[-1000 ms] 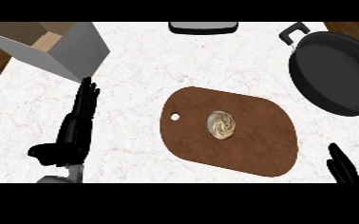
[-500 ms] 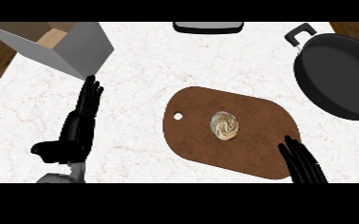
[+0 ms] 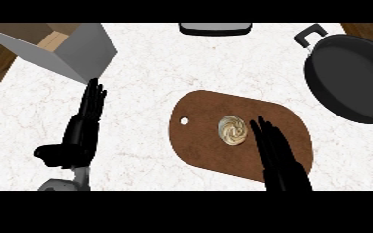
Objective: Pick the cupcake from the cutting board and place it in the pot
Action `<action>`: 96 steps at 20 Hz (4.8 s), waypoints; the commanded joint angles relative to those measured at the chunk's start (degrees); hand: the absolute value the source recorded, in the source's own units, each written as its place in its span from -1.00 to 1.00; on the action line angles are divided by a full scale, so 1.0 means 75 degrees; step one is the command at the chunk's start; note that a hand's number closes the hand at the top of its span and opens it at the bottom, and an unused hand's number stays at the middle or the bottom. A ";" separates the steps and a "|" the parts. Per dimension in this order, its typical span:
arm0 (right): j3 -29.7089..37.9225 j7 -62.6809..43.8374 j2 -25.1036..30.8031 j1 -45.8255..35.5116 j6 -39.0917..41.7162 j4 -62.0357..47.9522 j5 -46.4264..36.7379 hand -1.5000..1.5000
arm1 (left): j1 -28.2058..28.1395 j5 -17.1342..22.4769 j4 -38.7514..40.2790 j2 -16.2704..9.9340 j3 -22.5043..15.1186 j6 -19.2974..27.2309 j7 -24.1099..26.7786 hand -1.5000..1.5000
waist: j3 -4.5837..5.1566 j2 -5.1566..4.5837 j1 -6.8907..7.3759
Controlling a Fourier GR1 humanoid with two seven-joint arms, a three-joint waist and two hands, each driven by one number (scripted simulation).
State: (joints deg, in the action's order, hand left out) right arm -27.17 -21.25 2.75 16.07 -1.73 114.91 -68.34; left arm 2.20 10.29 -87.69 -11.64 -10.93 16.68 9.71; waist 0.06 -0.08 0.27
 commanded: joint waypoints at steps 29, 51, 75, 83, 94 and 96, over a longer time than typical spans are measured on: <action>0.0473 0.0459 -0.0094 -0.2198 -0.2621 -0.4108 -0.0325 1.00 | -0.0390 -0.0613 -0.0623 0.0543 0.0763 -0.0841 -0.0565 0.00 | -0.0010 0.0012 -0.0016; 0.5528 -0.4516 0.1133 -0.6714 -0.0926 -0.6468 -0.0621 1.00 | 0.0028 -0.0981 -0.0555 0.0812 0.0399 -0.1151 -0.0338 0.00 | 0.0012 -0.0458 0.0926; 0.6471 -0.7717 0.2979 -1.0843 -0.1014 -1.1060 -0.4560 1.00 | 0.0396 -0.1343 -0.0168 0.1144 0.0118 -0.0885 -0.0322 0.00 | -0.0010 -0.0346 0.0910; 0.7198 -0.7588 0.3258 -1.0382 -0.1962 -1.1649 -0.4728 1.00 | 0.0137 -0.1122 -0.0190 0.0983 0.0377 -0.1020 -0.0332 0.00 | -0.0024 -0.0235 0.0561; 0.8413 -0.6680 0.3413 -0.9834 -0.2800 -1.2246 -0.4122 1.00 | 0.0314 -0.1019 -0.0205 0.0785 0.0794 -0.0971 -0.0593 0.00 | -0.0029 -0.0156 0.0315; 0.8709 -0.6310 0.3469 -0.9547 -0.3056 -1.2392 -0.3849 1.00 | -0.0137 -0.1318 -0.0462 0.1167 0.0370 -0.0666 -0.0344 0.00 | -0.0034 -0.0135 0.0331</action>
State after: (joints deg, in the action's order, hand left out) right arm 34.81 -63.73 28.76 -57.71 -18.20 23.79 -99.92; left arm 2.92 1.86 -89.94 -4.13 -6.66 10.36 6.35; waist -0.15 -1.24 2.97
